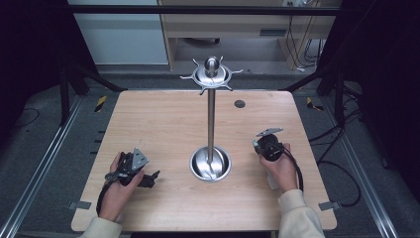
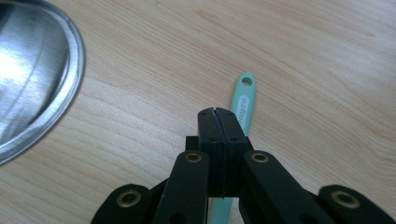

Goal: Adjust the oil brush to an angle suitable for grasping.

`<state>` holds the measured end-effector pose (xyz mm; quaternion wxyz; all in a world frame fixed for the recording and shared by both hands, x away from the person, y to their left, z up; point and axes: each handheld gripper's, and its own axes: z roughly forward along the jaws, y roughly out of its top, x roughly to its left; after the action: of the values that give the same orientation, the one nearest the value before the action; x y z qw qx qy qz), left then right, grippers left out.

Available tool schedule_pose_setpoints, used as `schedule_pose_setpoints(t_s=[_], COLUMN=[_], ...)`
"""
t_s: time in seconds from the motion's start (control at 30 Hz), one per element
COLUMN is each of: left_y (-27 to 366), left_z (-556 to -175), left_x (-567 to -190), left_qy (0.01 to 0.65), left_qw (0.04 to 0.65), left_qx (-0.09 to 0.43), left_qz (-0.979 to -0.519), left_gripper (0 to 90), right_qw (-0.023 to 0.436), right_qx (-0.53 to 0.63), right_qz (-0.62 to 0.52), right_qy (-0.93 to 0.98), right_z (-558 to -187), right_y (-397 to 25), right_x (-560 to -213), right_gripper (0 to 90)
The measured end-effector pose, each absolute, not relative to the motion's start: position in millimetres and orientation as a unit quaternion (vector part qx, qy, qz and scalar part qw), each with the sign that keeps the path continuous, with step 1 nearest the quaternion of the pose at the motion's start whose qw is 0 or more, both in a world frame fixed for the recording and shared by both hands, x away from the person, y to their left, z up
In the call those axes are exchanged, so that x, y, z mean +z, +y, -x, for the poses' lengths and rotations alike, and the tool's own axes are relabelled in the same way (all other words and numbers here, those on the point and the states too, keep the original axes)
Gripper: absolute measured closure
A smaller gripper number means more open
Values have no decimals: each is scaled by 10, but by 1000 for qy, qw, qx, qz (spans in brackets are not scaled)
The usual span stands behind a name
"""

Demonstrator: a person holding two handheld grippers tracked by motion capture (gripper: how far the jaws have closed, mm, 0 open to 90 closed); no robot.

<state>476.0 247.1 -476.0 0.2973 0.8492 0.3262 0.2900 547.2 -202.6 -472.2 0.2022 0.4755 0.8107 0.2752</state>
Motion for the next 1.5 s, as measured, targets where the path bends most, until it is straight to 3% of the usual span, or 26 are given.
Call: schedule_pose_setpoints(t_s=[0.57, 0.97, 1.5], left_y=[2471, 2448, 2457], left_z=[-4760, -4757, -4755], left_x=[-4763, -4776, -4766], left_qy=[326, 323, 323], left_qw=[298, 296, 297], left_qx=[289, 286, 287], left_qz=[-849, -852, -851], left_gripper=[31, 31, 31], right_qw=[217, 188, 193], right_qx=[218, 243, 249], right_qz=[-483, -495, -517], right_qy=[820, 813, 796], right_z=[-5499, -5502, -5504], right_y=[-1965, -2001, -2078], right_x=[-4797, -4794, -4711], right_gripper=[900, 900, 900])
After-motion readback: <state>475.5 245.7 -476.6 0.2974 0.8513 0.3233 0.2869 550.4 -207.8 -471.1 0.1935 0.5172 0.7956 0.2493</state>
